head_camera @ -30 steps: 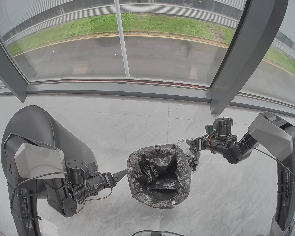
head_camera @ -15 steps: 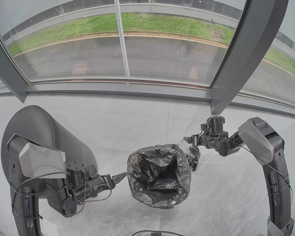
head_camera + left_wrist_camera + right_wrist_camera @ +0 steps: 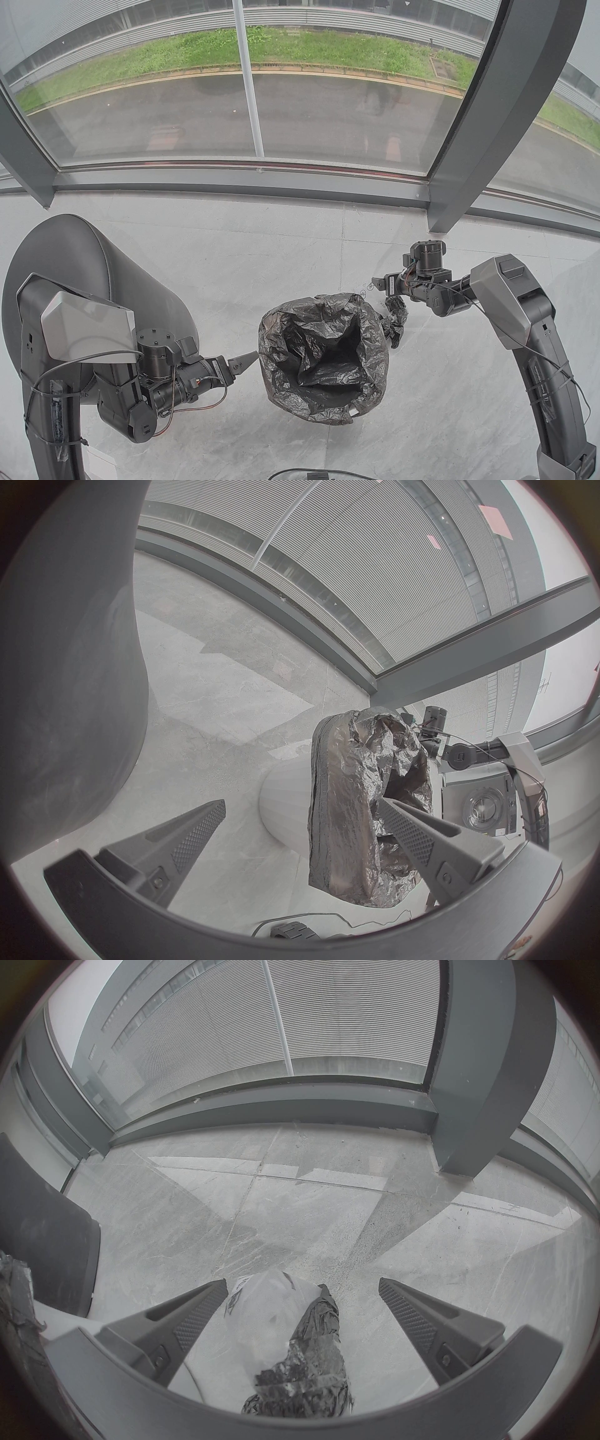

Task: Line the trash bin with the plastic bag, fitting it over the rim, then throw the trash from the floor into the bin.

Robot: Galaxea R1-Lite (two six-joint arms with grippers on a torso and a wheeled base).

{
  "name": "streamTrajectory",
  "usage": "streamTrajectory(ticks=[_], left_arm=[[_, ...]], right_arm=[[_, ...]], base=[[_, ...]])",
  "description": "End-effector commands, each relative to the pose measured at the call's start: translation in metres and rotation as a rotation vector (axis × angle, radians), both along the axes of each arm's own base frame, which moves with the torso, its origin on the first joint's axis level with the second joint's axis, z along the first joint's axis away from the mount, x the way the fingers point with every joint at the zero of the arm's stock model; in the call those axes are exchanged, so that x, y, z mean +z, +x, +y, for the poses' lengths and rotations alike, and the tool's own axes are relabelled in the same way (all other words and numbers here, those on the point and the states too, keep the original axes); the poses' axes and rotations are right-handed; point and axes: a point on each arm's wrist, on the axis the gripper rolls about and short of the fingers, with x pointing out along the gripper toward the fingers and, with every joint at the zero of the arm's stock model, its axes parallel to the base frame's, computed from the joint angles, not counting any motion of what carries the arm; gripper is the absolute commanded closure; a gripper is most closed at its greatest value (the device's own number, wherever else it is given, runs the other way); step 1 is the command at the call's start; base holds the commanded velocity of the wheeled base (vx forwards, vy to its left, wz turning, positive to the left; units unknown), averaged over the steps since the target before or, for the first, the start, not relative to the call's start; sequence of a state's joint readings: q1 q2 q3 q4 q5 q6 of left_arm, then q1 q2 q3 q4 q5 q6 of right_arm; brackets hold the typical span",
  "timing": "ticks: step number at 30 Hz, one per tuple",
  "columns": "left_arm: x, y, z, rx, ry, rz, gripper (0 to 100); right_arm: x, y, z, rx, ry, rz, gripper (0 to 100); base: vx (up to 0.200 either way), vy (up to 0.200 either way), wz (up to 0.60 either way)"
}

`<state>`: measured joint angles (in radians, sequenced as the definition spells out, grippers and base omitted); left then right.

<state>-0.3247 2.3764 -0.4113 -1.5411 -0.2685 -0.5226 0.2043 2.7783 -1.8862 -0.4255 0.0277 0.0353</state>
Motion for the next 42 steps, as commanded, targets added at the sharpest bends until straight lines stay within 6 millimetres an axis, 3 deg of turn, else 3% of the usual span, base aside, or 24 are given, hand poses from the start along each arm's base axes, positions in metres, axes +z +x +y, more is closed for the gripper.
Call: streamTrajectory(ticks=[1,16,17,28,31,33,34,35,37,38,39,42], left_arm=[[0.0,0.0,0.0,0.0,0.0,0.001,0],[0.0,0.0,0.0,0.0,0.0,0.001,0],[0.0,0.0,0.0,0.0,-0.001,0.0,0],[-0.001,-0.001,0.0,-0.002,0.002,0.002,0],[-0.001,-0.001,0.0,-0.001,0.002,0.002,0],[-0.001,-0.001,0.0,-0.001,0.002,0.003,0],[-0.001,-0.001,0.0,-0.001,0.002,0.003,0],[-0.001,-0.001,0.0,-0.002,0.002,0.003,0],[-0.003,0.0,0.0,0.001,0.004,0.006,0],[-0.003,0.0,0.0,0.001,0.003,0.004,0],[-0.006,0.0,0.0,0.004,0.009,0.012,0],[-0.007,0.0,0.0,0.005,0.011,0.014,0]], right_arm=[[-0.023,0.007,0.001,-0.009,0.002,0.011,0],[-0.056,0.003,0.0,-0.022,-0.007,0.139,0],[-0.057,0.003,0.0,-0.023,-0.008,0.14,100],[-0.048,0.005,-0.002,-0.074,-0.001,0.119,100],[-0.032,0.007,-0.005,-0.096,-0.001,0.09,100],[0.018,0.012,-0.011,-0.114,0.02,0.0,100],[0.018,0.012,-0.011,-0.114,0.02,0.0,100],[0.055,0.009,-0.013,-0.119,0.04,-0.059,100],[0.089,-0.003,-0.015,-0.119,0.046,-0.081,100],[0.095,-0.005,-0.015,-0.12,0.044,-0.083,100],[0.129,-0.02,-0.017,-0.116,0.044,-0.113,100],[0.186,-0.05,-0.021,-0.109,0.056,-0.177,100]], base=[[0.0,0.0,0.0],[0.0,0.0,0.0],[0.0,0.0,0.0],[0.0,0.0,0.0],[0.0,0.0,0.0],[0.0,0.0,0.0],[0.0,0.0,0.0],[0.0,0.0,0.0],[0.0,0.0,0.0],[0.0,0.0,0.0],[0.0,0.0,0.0],[0.0,0.0,0.0]])
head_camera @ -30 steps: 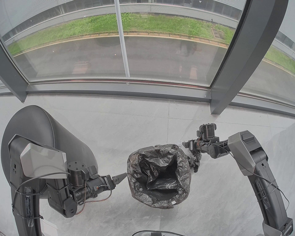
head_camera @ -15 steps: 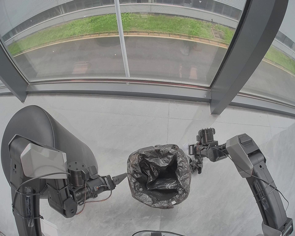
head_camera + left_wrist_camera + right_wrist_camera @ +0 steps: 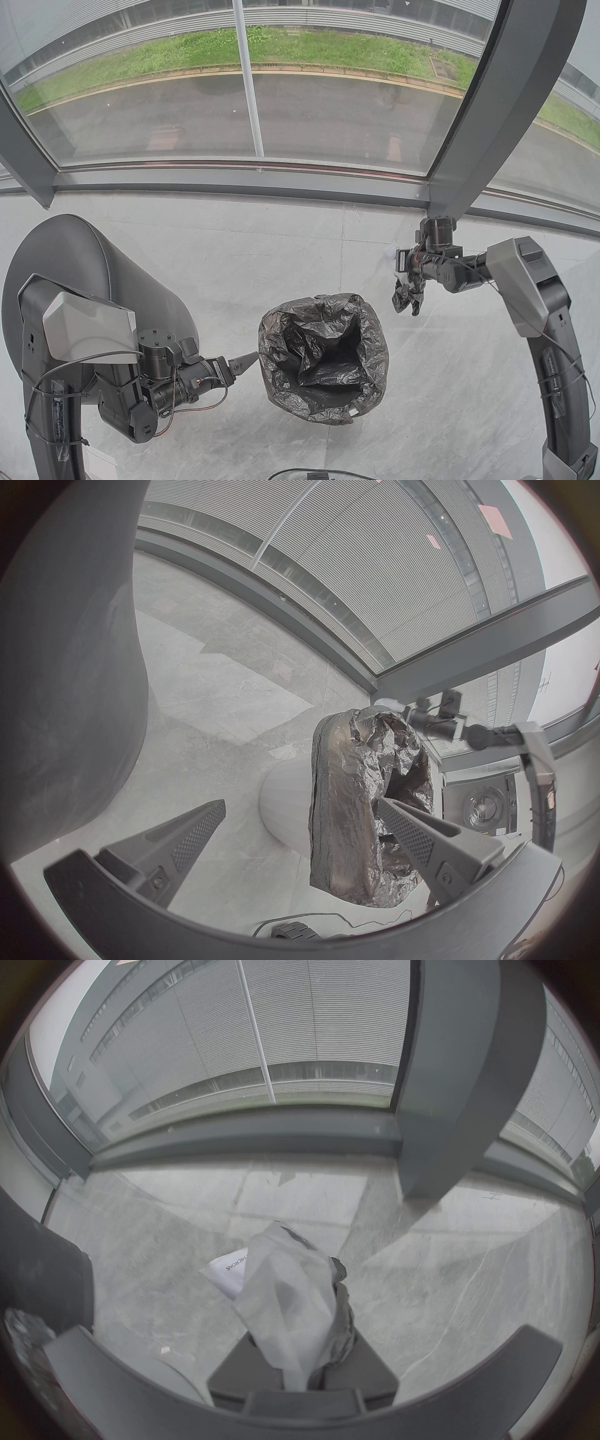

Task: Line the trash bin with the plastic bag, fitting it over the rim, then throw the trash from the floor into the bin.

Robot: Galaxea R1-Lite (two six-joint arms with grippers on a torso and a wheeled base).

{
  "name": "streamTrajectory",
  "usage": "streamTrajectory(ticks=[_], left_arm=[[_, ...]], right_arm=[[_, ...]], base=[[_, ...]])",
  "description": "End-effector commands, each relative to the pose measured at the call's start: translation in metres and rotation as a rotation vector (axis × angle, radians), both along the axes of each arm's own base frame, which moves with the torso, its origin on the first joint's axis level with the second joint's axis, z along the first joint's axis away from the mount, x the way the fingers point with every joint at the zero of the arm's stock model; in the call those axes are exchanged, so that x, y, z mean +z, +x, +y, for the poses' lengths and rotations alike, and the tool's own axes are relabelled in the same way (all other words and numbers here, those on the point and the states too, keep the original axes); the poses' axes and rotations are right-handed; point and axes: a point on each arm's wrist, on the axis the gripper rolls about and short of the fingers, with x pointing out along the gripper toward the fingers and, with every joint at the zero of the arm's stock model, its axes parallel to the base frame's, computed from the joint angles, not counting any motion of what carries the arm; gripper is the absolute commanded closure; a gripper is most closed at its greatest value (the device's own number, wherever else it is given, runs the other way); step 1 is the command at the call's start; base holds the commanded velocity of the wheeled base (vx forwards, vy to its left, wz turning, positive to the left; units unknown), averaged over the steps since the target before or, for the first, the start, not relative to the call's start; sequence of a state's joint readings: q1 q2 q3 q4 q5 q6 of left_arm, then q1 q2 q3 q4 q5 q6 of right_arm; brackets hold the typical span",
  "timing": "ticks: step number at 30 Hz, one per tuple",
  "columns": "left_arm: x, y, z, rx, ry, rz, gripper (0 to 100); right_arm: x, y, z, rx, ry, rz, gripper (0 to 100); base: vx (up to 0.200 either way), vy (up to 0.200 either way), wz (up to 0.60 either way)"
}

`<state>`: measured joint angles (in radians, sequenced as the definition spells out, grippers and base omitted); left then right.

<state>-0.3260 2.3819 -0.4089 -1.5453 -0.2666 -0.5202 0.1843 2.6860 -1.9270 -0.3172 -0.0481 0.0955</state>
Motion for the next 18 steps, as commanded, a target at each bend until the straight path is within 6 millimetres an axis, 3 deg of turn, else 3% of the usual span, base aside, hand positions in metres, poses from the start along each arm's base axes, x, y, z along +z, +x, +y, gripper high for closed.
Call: streamTrajectory(ticks=[1,2,3,7,10,13,16,18], left_arm=[[-0.006,0.001,0.001,0.005,0.008,0.013,0],[-0.006,0.001,0.0,0.005,0.008,0.012,0],[-0.007,0.001,0.001,0.007,0.008,0.015,0],[-0.008,0.003,0.002,0.013,0.009,0.013,0],[-0.008,0.003,0.004,0.021,0.009,0.016,0],[-0.009,0.003,0.005,0.024,0.01,0.018,0],[-0.009,0.003,0.005,0.024,0.01,0.019,0],[-0.009,0.003,0.005,0.024,0.01,0.019,0]], right_arm=[[0.163,-0.069,-0.012,0.005,0.028,-0.197,100],[0.175,-0.077,-0.013,0.008,0.03,-0.215,100],[0.203,-0.099,-0.014,0.023,0.042,-0.259,100],[0.246,-0.163,0.0,0.125,0.063,-0.286,100],[0.241,-0.21,0.021,0.234,0.055,-0.201,100],[0.223,-0.252,0.041,0.344,0.045,-0.127,100],[0.207,-0.279,0.062,0.463,0.051,-0.066,100],[0.201,-0.285,0.07,0.499,0.054,-0.041,100]], base=[[0.0,0.0,0.0],[0.0,0.0,0.0],[0.0,0.0,0.0],[0.0,0.0,0.0],[0.0,0.0,0.0],[0.0,0.0,0.0],[0.0,0.0,0.0],[0.0,0.0,0.0]])
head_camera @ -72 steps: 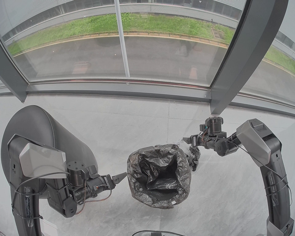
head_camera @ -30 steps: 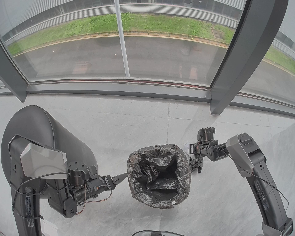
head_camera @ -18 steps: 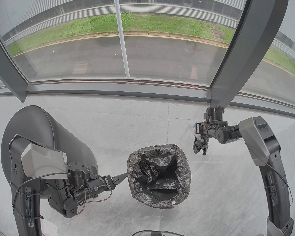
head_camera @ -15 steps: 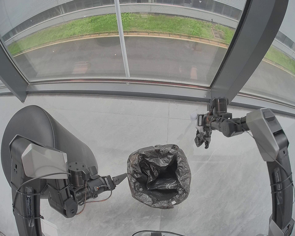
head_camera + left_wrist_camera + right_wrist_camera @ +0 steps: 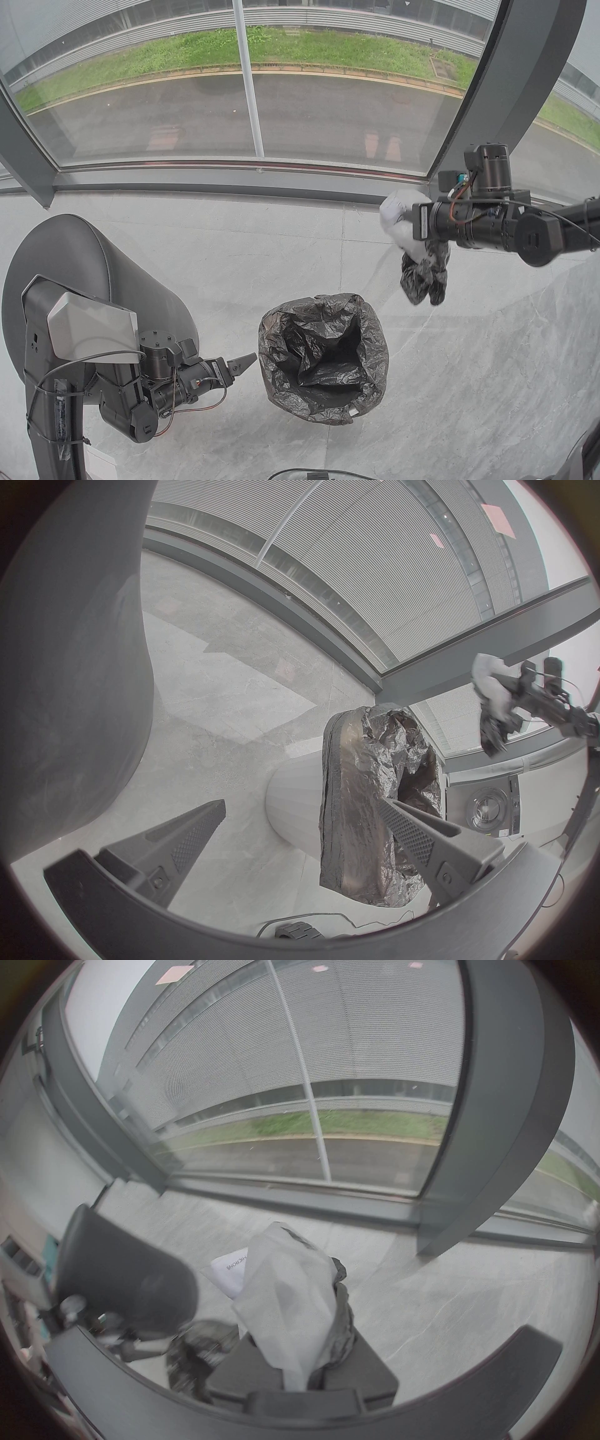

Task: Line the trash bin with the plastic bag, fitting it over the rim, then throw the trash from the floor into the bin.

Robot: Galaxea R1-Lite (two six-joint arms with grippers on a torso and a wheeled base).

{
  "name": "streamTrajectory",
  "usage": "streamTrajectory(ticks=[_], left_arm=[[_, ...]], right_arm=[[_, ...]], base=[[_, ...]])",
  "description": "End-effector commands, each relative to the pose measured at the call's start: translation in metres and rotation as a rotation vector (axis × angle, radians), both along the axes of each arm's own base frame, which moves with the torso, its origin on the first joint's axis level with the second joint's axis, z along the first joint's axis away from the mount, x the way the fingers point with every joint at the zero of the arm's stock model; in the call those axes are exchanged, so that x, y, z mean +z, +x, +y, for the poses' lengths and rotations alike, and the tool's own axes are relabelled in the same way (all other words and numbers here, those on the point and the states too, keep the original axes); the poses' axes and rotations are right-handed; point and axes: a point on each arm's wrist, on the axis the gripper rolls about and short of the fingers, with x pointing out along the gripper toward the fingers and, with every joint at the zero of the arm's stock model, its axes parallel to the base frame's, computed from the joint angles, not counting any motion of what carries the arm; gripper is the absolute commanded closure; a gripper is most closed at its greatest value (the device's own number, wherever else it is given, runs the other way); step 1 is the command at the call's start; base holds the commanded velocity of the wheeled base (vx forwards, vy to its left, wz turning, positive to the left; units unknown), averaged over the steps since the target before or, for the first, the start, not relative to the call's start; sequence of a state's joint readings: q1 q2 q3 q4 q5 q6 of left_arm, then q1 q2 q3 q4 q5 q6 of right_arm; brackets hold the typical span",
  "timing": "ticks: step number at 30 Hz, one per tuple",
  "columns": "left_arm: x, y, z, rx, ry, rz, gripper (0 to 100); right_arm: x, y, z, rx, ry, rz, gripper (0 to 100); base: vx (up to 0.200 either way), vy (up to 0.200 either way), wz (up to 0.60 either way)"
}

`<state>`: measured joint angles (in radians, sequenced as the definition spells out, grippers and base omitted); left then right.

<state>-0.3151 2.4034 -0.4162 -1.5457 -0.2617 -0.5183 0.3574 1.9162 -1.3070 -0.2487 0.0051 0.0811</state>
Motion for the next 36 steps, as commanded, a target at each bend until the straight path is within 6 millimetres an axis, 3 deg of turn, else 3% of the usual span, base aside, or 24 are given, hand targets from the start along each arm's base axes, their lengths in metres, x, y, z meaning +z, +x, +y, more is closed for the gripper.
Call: streamTrajectory(ticks=[1,2,3,4,8,9,14,21,27,36], left_arm=[[-0.003,0.001,0.003,0.009,0.003,0.009,0],[-0.003,0.001,0.003,0.009,0.003,0.009,0],[-0.003,0.001,0.003,0.009,0.004,0.008,0],[-0.003,0.001,0.003,0.009,0.004,0.008,0],[-0.003,0.001,0.003,0.009,0.004,0.008,0],[-0.003,0.001,0.003,0.009,0.004,0.008,0],[-0.003,0.001,0.002,0.007,0.004,0.008,0],[-0.004,0.001,0.002,0.006,0.004,0.008,0],[-0.004,0.001,0.002,0.006,0.004,0.008,0],[-0.004,0.001,0.002,0.006,0.005,0.01,0]], right_arm=[[0.006,-0.121,0.048,0.321,0.019,0.075,100],[0.006,-0.121,0.048,0.321,0.019,0.075,100],[-0.008,-0.123,0.068,0.35,0.038,0.142,100],[-0.009,-0.123,0.069,0.35,0.039,0.146,100],[-0.044,-0.107,0.098,0.369,0.048,0.2,100],[-0.044,-0.107,0.098,0.369,0.048,0.2,100],[-0.1,-0.08,0.119,0.351,0.013,0.246,100],[-0.145,-0.052,0.134,0.331,0.003,0.271,100],[-0.164,-0.04,0.142,0.326,-0.017,0.281,100],[-0.177,-0.018,0.132,0.287,-0.033,0.277,100]], base=[[0.0,0.0,0.0],[0.0,0.0,0.0],[0.0,0.0,0.0],[0.0,0.0,0.0],[0.0,0.0,0.0],[0.0,0.0,0.0],[0.0,0.0,0.0],[0.0,0.0,0.0],[0.0,0.0,0.0],[0.0,0.0,0.0]])
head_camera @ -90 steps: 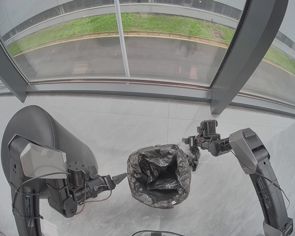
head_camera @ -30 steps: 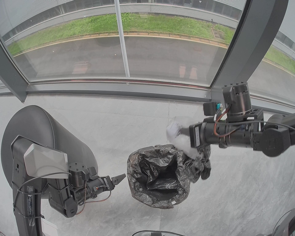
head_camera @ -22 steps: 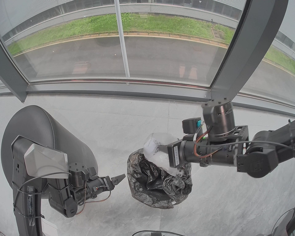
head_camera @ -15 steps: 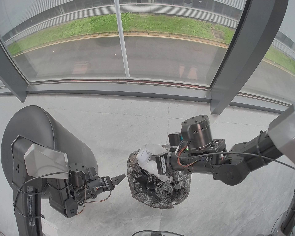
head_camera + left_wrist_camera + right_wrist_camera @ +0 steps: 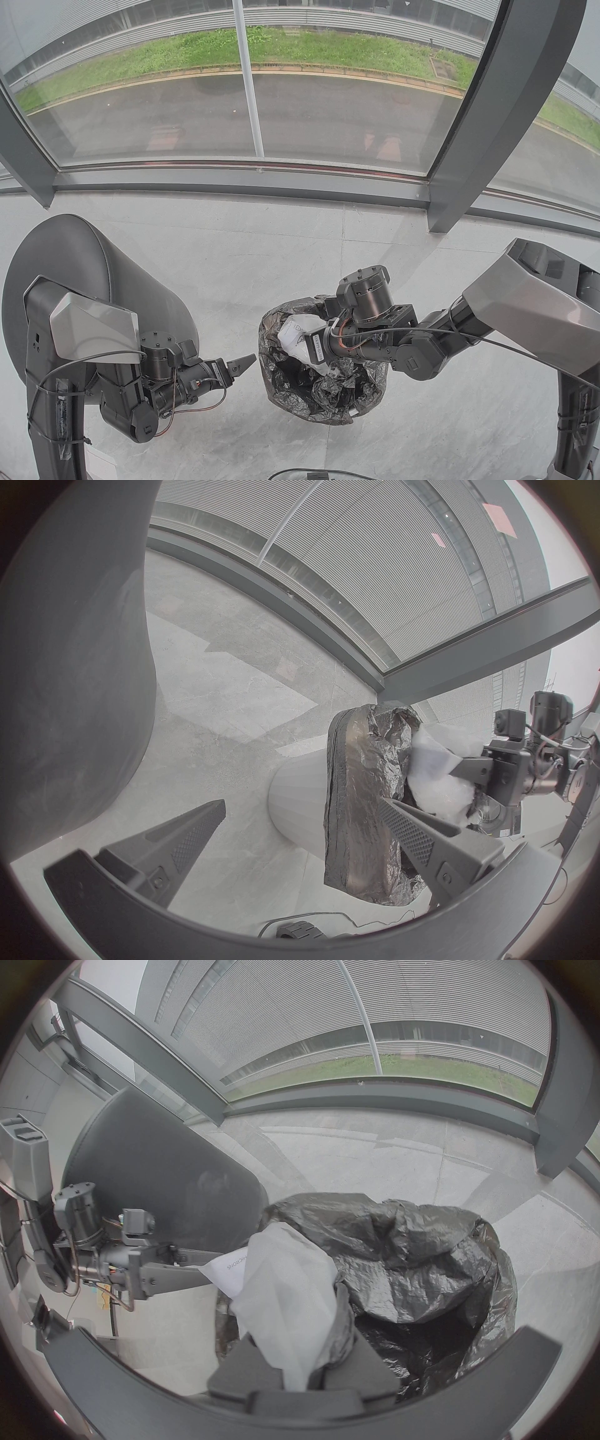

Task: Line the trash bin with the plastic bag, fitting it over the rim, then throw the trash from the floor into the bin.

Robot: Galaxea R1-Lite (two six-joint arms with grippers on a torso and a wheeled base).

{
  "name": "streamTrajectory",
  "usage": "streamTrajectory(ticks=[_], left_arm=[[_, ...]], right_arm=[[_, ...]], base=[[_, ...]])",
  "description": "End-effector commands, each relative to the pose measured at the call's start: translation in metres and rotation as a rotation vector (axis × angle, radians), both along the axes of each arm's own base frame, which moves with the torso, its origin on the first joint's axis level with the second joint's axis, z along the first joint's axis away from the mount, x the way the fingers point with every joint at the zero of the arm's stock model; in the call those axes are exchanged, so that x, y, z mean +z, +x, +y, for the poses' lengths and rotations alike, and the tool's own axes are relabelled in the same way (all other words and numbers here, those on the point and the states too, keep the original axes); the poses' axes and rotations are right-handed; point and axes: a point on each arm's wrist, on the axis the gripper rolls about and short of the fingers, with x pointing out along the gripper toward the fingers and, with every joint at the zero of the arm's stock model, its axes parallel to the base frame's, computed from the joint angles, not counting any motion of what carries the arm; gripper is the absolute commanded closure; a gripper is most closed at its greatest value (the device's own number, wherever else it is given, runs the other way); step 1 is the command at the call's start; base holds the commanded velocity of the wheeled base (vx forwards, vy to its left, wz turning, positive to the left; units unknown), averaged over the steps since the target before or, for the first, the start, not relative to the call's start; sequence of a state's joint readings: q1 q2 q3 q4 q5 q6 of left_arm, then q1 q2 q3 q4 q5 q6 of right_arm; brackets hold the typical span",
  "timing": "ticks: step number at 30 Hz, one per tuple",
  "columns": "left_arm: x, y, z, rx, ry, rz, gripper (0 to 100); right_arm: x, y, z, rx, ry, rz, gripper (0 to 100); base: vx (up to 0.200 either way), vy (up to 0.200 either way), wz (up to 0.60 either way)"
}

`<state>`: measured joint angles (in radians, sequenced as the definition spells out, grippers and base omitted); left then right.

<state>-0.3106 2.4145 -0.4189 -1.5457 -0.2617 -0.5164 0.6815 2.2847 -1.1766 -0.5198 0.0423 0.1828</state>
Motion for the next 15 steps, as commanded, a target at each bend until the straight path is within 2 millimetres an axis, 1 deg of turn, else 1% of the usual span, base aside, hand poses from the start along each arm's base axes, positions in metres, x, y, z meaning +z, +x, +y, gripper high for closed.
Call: streamTrajectory(ticks=[1,7,8,15], left_arm=[[-0.0009,0.0,0.0003,0.002,0.001,0.003,0],[-0.0009,-0.0002,-0.0002,0.0,0.001,0.003,0],[-0.0009,-0.0002,-0.0002,0.0,0.001,0.003,0],[-0.0009,-0.0002,-0.0002,0.0,0.001,0.003,0]], right_arm=[[-0.0179,0.0119,-0.0034,-0.023,-0.019,0.021,100],[-0.0222,0.0131,-0.005,-0.023,-0.03,0.025,100],[-0.0219,0.0138,-0.0054,-0.021,-0.033,0.021,0],[-0.0146,0.0137,-0.0061,-0.043,-0.03,0.002,0]], base=[[0.0,0.0,0.0],[0.0,0.0,0.0],[0.0,0.0,0.0],[0.0,0.0,0.0]])
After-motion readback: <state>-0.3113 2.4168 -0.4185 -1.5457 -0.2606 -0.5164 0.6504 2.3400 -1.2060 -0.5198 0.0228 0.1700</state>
